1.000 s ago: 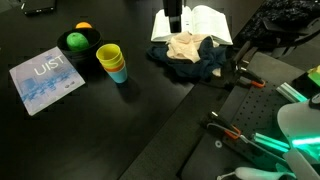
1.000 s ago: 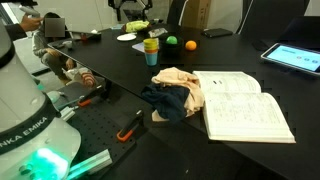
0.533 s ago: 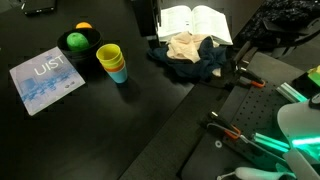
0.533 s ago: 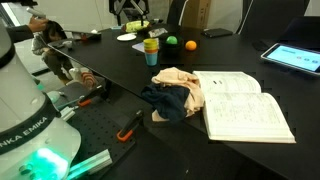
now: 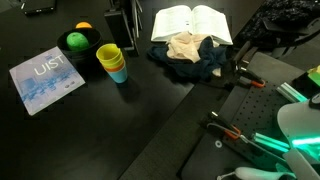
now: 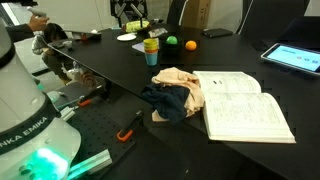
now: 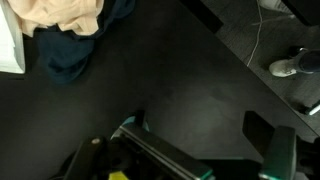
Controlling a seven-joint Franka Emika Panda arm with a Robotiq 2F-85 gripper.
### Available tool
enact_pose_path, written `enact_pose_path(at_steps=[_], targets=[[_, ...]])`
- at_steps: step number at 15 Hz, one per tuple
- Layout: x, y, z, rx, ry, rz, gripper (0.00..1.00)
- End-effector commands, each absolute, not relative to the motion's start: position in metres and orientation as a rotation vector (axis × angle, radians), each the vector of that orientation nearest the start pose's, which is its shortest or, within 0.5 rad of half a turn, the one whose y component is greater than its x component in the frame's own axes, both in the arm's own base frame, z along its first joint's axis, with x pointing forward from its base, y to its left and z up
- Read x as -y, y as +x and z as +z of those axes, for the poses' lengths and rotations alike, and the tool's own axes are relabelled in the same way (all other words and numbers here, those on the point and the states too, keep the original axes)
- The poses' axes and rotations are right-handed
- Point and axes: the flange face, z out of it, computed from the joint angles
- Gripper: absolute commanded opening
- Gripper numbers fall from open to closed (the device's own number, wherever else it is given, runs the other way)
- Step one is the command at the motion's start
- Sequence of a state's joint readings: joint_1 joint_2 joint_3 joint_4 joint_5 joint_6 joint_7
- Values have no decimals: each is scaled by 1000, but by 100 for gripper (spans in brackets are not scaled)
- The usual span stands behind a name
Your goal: Separate the cups
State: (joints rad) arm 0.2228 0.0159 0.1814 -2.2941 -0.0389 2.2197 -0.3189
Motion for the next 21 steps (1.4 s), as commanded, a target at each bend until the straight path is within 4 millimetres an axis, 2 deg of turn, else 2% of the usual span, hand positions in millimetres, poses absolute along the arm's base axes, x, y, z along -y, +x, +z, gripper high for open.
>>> enact_pose_path(at_steps=[1,10,12,18,21], targets=[[-198,465,335,1158,-2949,145,100],[-197,464,331,1157,-2949,157,100],[-193,464,327,1130,-2951,101,100],[-210,502,320,1106,-2923,-326,100],[-216,516,312,1112,-2889,-472,100]])
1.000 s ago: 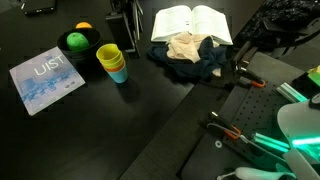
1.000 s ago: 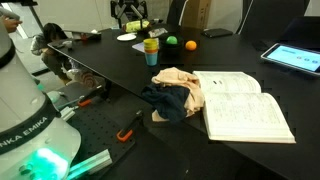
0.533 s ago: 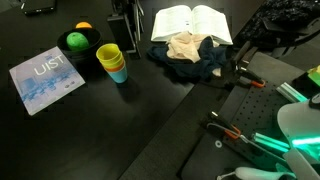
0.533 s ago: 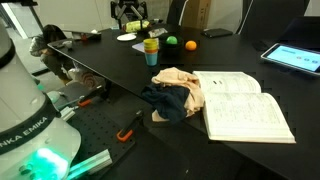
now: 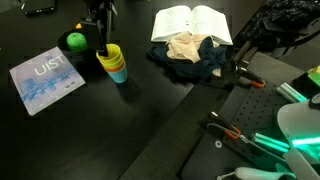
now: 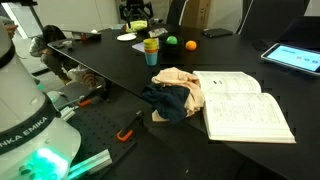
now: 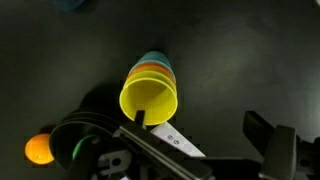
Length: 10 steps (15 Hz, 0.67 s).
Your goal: Separate the cups
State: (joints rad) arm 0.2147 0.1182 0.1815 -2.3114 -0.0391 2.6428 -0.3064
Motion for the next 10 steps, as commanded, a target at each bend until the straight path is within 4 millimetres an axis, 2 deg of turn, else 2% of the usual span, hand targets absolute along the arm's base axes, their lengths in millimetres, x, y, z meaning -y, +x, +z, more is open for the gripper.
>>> enact_pose_path(at_steps=[1,6,10], targets=[[-217,520,308,1120,-2882,-510,100],[-209,547,293,1197,-2864,-686,100],[-197,568,285,1217,-2888,-746,100]])
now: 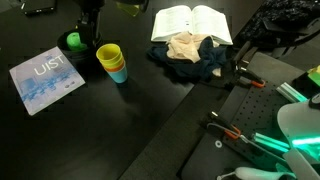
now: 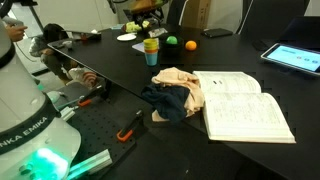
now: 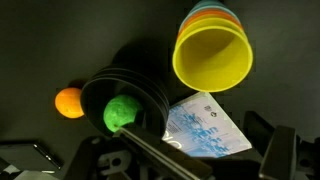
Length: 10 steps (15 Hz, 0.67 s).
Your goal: Separate the cups
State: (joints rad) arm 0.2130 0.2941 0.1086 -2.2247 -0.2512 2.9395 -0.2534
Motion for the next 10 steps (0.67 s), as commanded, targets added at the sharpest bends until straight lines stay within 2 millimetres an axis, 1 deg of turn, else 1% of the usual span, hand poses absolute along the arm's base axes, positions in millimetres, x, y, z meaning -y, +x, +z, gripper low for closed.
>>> enact_pose_path(at_steps=[1,3,5,7,10], targets=[[-192,572,281,1223,-2899,-743,100],[-184,575,272,1201,-2921,-703,100],[-180,573,261,1196,-2943,-639,100],[-179,574,252,1193,-2963,-572,100],[-179,576,246,1214,-2986,-470,100]])
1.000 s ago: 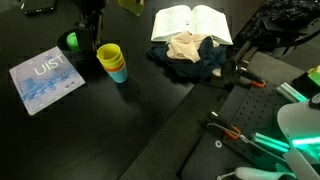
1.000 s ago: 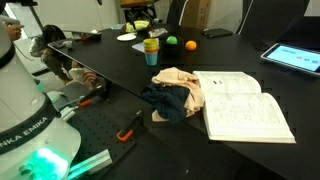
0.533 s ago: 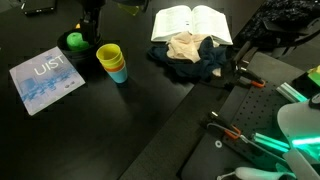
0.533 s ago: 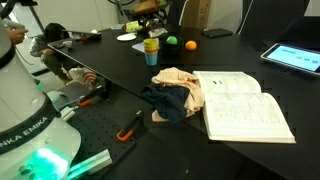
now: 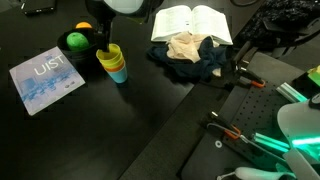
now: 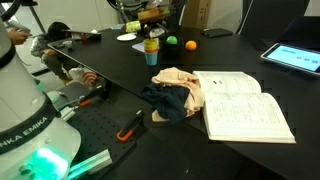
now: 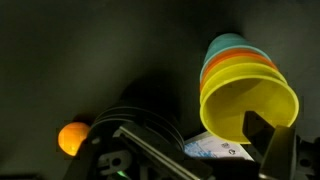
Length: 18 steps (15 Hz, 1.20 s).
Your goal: Separate the cups
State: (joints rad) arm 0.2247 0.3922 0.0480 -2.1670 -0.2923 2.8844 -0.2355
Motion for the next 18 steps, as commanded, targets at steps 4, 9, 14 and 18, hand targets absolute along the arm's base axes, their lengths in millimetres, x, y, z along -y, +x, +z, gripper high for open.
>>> enact_pose_path(at_steps=[4,9,14,18], targets=[[-181,581,249,1239,-3010,-355,85],[-190,584,252,1232,-3003,-317,61],[-195,582,245,1239,-2989,-302,22],[-195,581,241,1242,-2984,-293,0]])
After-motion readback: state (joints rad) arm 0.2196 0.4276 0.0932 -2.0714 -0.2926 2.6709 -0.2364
